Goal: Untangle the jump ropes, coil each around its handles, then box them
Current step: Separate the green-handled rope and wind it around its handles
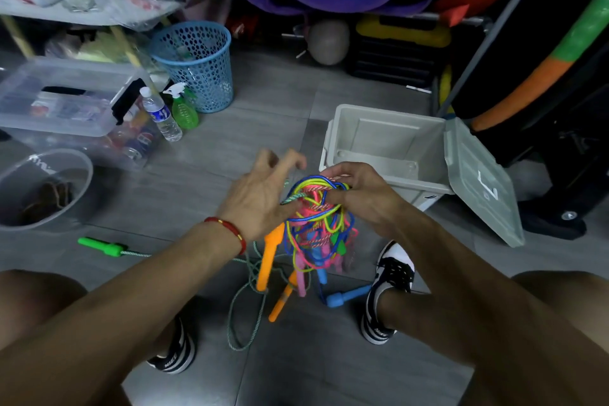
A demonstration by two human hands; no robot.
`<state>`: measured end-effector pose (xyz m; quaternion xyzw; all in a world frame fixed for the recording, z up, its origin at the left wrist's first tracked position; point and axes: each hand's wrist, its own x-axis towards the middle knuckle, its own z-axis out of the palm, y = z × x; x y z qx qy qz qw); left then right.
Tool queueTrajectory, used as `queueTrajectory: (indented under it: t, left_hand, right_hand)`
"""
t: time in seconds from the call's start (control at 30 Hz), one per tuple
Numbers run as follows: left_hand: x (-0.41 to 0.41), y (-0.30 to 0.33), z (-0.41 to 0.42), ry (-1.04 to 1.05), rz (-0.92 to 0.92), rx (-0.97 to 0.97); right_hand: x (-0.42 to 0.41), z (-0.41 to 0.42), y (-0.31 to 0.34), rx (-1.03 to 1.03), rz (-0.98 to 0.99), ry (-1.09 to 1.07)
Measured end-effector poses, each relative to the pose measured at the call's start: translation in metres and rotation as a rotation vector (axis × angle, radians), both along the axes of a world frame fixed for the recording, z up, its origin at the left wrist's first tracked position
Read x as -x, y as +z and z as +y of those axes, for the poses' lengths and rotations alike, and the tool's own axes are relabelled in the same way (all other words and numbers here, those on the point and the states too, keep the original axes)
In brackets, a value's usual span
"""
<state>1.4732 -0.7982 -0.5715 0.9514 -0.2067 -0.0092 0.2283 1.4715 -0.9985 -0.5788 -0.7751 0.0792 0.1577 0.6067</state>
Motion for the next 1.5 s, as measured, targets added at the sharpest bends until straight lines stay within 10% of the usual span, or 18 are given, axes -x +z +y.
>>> queueTrajectory:
  t: [0.33,0.6,0.77,1.1,1.5]
  left_hand:
    - [0.016,0.016,-0.026,-0.091,-0.097,-0.522]
    - [-0.004,0.013,-0.012,0.22,0.524,0.375]
    - [0.002,0.024,-0.006,0.251,0.594,0.767]
    - [0.003,0.037,-0.004,0.175,0.713,0.893]
    - [-0.014,0.022,-0.013,0.505,0.93,1.144]
  right_hand:
    - [0.006,0.0,0.003,0.006,-0.044,0.038]
    - [0.007,0.004,-0.01,0.205,-0.043,0.175]
    - [0.001,-0.009,-0.017,0.443,-0.011,0.286]
    - [-0.004,-0.012,-0.024,0.642,-0.113,0.203]
    - [-0.008,-0.024,-0.021,0.246,-0.096,0.299]
